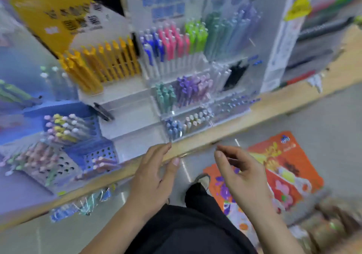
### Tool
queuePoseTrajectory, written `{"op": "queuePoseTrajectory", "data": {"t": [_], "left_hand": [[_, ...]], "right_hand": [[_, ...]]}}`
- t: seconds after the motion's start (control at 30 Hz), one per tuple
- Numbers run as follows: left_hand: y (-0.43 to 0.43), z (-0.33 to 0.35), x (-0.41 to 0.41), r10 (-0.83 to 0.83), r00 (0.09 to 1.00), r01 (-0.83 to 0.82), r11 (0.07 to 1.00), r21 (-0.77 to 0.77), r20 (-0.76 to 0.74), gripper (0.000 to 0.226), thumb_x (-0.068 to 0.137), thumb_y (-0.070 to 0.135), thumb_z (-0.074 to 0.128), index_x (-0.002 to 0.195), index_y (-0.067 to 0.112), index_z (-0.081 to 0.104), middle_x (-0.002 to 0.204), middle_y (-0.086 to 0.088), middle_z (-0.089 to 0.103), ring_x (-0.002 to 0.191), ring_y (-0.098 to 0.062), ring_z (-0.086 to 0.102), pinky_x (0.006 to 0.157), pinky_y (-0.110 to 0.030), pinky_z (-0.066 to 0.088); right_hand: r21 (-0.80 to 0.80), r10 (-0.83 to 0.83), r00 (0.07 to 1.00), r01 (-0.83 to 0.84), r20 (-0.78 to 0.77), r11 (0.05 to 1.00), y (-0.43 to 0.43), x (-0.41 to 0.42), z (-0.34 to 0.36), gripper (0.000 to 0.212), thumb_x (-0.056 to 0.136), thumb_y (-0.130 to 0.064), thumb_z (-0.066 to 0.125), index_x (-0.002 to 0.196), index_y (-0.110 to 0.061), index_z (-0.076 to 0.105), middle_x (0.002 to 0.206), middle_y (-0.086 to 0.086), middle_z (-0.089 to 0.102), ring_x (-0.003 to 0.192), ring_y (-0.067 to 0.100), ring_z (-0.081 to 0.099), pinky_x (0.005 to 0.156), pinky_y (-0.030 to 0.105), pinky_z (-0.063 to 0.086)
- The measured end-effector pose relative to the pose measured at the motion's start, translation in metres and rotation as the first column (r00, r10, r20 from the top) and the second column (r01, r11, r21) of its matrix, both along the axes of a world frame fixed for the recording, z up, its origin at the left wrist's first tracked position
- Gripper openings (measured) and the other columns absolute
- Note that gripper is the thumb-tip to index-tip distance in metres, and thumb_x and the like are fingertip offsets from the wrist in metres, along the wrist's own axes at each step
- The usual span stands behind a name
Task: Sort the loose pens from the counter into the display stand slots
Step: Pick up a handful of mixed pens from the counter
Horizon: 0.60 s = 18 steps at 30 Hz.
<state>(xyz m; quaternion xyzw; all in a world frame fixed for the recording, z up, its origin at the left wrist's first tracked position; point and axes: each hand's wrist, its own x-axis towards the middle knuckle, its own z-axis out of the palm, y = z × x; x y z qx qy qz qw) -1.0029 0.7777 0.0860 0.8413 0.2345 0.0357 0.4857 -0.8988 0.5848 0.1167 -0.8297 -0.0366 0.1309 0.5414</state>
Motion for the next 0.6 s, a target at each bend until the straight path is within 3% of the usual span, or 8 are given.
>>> {"op": "queuePoseTrajectory", "data": {"t": [0.1,0.2,0.27,0.4,0.47,0.6], "left_hand": [[-0.028,0.0,0.005,-0.133,0.991,0.133,0.991,0.004,-0.018,0.042,0.105,0.056,0.049,0.144,0.04,0.052,0.144,0.037,0.043,0.136,0.022,0.032,0.103,0.005,0.021],[-0.06,-0.002,0.028,-0.257,0.966,0.257,0.966,0.017,-0.007,0.047,0.105,0.056,0.05,0.146,0.034,0.054,0.147,0.039,0.04,0.14,0.016,0.034,0.106,0.003,0.021],[-0.088,-0.003,0.047,-0.324,0.946,0.324,0.945,0.034,-0.007,0.048,0.104,0.055,0.05,0.148,0.035,0.052,0.148,0.038,0.039,0.14,0.017,0.034,0.109,0.001,0.022],[-0.158,-0.008,0.079,-0.449,0.893,0.45,0.891,0.049,-0.038,0.062,0.1,0.066,0.043,0.153,0.034,0.047,0.153,0.03,0.041,0.144,0.013,0.031,0.12,-0.018,0.026],[-0.196,-0.01,0.095,-0.499,0.866,0.501,0.864,0.049,-0.039,0.067,0.098,0.068,0.042,0.154,0.03,0.048,0.153,0.026,0.043,0.145,0.011,0.033,0.121,-0.023,0.029],[-0.269,-0.011,0.143,-0.581,0.814,0.581,0.812,0.051,-0.006,0.069,0.1,0.065,0.046,0.155,0.024,0.048,0.153,0.013,0.048,0.144,-0.004,0.044,0.119,-0.043,0.039]], "right_hand": [[-0.021,-0.119,0.993,0.119,0.003,0.993,-0.047,-0.021,-0.004,0.017,0.089,-0.017,0.077,0.102,-0.028,0.077,0.098,-0.021,0.073,0.096,0.004,0.07,0.087,0.03,0.057],[-0.036,-0.231,0.973,0.231,0.019,0.972,-0.097,-0.03,-0.01,0.02,0.088,-0.018,0.078,0.107,-0.024,0.077,0.105,-0.026,0.071,0.107,-0.009,0.063,0.093,0.041,0.057],[-0.041,-0.312,0.95,0.311,-0.003,0.949,-0.133,-0.032,-0.012,0.025,0.089,-0.023,0.077,0.113,-0.025,0.075,0.112,-0.03,0.069,0.112,-0.006,0.063,0.098,0.041,0.055],[-0.001,-0.442,0.894,0.443,-0.074,0.897,-0.208,-0.037,-0.01,0.042,0.089,-0.031,0.074,0.13,-0.032,0.067,0.123,-0.02,0.07,0.117,0.001,0.064,0.103,0.039,0.053],[0.024,-0.512,0.853,0.517,-0.101,0.856,-0.245,-0.037,-0.008,0.041,0.088,-0.033,0.075,0.129,-0.03,0.069,0.122,-0.018,0.07,0.114,0.0,0.065,0.101,0.04,0.055],[0.029,-0.583,0.806,0.588,-0.099,0.808,-0.306,-0.029,-0.008,0.032,0.089,-0.03,0.073,0.121,-0.03,0.072,0.119,-0.025,0.069,0.116,-0.002,0.063,0.097,0.023,0.053]]}}
